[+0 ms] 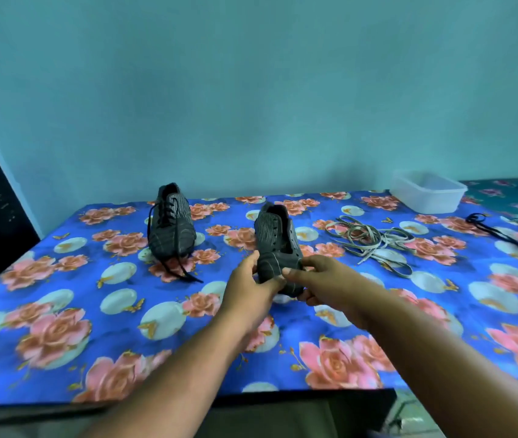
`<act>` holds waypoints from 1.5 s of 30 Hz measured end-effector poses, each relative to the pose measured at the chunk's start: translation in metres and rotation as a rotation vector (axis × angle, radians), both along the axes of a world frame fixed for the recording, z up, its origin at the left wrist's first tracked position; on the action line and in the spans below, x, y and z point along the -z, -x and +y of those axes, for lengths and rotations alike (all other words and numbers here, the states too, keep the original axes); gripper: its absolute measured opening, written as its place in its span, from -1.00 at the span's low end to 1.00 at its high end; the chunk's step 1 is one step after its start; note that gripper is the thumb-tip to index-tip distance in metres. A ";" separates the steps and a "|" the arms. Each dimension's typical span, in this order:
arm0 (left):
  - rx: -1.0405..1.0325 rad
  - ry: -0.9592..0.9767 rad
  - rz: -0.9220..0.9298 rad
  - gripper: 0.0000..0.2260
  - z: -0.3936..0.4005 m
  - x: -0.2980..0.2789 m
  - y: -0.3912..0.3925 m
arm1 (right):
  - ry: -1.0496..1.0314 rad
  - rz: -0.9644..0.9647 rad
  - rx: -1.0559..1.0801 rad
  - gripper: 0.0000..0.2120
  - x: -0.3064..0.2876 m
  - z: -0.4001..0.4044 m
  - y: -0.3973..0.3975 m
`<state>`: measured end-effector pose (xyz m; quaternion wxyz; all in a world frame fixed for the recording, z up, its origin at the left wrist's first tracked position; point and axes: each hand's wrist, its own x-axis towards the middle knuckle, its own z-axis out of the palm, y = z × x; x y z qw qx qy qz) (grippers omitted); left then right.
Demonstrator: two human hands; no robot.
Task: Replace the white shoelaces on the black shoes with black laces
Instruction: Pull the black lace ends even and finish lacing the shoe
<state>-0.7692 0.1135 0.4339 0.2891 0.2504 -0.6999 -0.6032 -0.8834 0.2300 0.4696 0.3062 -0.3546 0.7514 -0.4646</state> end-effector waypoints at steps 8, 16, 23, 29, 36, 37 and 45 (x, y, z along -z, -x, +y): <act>0.062 0.026 -0.062 -0.63 0.046 0.013 -0.048 | 0.032 0.223 0.017 -0.80 0.006 0.054 -0.050; -0.022 0.332 -0.245 -0.28 0.066 -0.015 -0.039 | -0.035 0.372 0.176 -0.35 0.007 0.073 -0.041; 0.196 0.539 -0.256 -0.52 0.111 -0.028 0.011 | -0.176 0.480 0.365 -0.49 0.011 0.143 0.008; 0.351 0.647 -0.357 -0.52 0.142 -0.015 0.075 | -0.318 0.616 0.477 -0.56 0.018 0.209 0.050; 0.432 0.910 -0.481 -0.46 0.172 0.003 0.132 | -0.441 0.738 0.597 -0.61 0.029 0.253 0.101; 0.436 0.957 -0.503 -0.46 0.176 0.005 0.135 | -0.464 0.769 0.615 -0.64 0.030 0.258 0.107; 0.388 1.073 -0.485 -0.53 0.183 0.022 0.137 | -0.846 0.959 0.702 -0.69 0.031 0.318 0.147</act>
